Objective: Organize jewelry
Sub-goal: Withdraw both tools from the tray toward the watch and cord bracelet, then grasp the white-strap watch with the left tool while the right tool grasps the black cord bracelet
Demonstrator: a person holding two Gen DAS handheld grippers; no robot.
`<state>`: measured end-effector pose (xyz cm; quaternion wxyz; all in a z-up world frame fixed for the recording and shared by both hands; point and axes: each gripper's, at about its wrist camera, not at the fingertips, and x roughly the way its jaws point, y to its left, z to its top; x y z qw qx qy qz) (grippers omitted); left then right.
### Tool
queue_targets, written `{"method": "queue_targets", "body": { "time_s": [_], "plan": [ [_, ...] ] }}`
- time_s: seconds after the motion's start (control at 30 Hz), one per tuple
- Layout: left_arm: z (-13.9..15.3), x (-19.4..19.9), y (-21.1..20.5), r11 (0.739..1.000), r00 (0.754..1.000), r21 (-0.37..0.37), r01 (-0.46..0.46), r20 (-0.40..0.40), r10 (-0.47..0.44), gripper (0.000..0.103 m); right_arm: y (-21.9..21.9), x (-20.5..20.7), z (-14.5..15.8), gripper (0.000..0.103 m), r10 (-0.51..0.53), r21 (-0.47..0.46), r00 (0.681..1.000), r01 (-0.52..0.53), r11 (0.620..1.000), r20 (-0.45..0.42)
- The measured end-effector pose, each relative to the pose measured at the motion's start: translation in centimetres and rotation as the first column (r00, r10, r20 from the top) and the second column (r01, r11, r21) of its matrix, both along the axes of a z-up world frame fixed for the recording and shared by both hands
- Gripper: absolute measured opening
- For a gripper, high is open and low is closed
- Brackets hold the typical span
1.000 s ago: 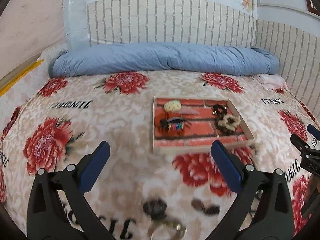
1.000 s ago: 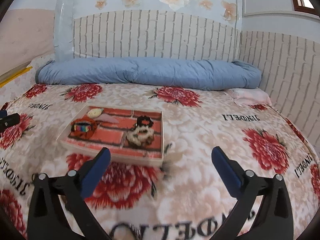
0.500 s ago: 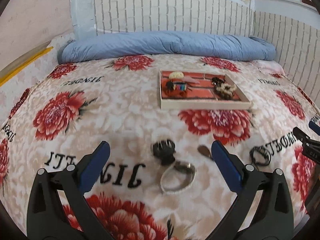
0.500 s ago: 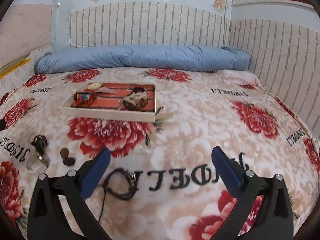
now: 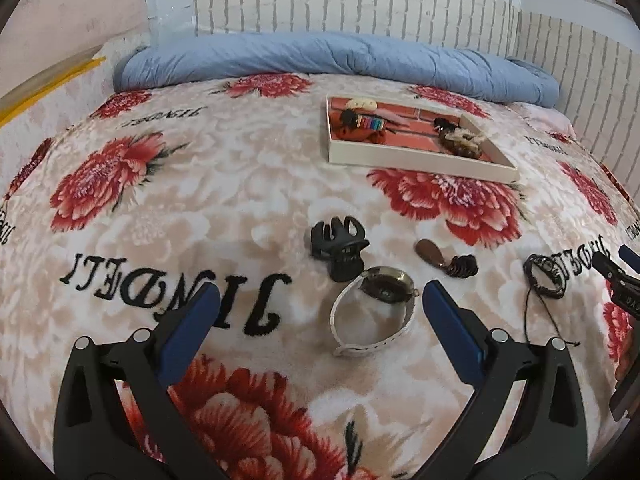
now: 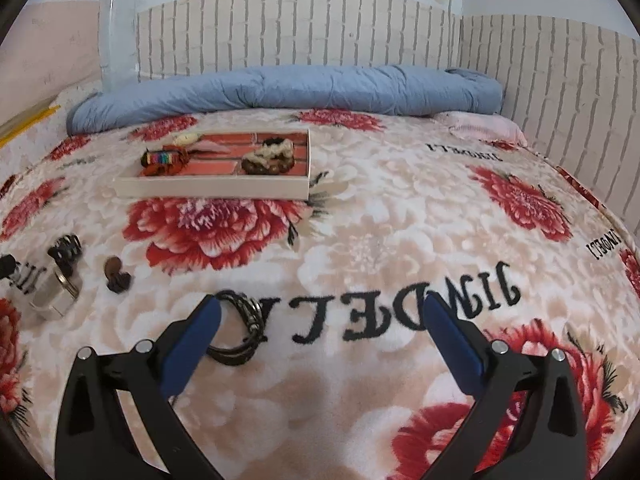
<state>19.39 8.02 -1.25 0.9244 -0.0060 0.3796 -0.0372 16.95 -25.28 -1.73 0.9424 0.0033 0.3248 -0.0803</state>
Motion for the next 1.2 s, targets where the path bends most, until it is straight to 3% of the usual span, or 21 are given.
{"method": "queue_targets", "body": {
  "time_s": [0.17,0.33,0.57,0.73,0.87,1.0,1.2],
  "plan": [
    [-2.0,0.6,0.1,1.000,1.000,0.029,-0.006,-0.028,0.006,0.098,-0.3,0.8,-1.9,0.099,-0.001,0.025,0.999,0.002,1.000,-0.033],
    [-3.1,1.2,0.8,1.000,0.997,-0.007,-0.011,-0.071,0.010,0.098,-0.9,1.3,-2.8,0.098,-0.012,0.060,0.998,0.015,0.998,-0.060],
    [-4.1,2.2,1.1,0.999,0.994,-0.032,-0.018,-0.112,0.014,0.096,0.4,1.8,-3.3,0.095,0.027,0.017,0.996,-0.026,1.000,-0.083],
    [-4.5,3.0,0.5,0.999,0.992,-0.038,0.015,-0.124,-0.019,0.086,1.1,3.1,-3.7,0.081,0.067,0.030,0.990,-0.063,0.998,-0.122],
    [-5.2,3.7,-0.2,0.999,0.987,-0.029,0.038,-0.154,-0.042,0.080,0.7,4.8,-4.7,0.079,0.059,0.083,0.982,-0.045,0.996,-0.177],
    [-5.8,4.2,-0.5,0.999,0.983,-0.015,0.042,-0.177,-0.044,0.074,0.8,5.6,-5.5,0.071,0.062,0.096,0.974,-0.042,0.994,-0.217],
    [-5.9,4.2,-0.5,0.999,0.984,-0.002,0.035,-0.174,-0.035,0.060,1.4,5.6,-5.4,0.050,0.090,0.084,0.973,-0.074,0.994,-0.214]
  ]
}}
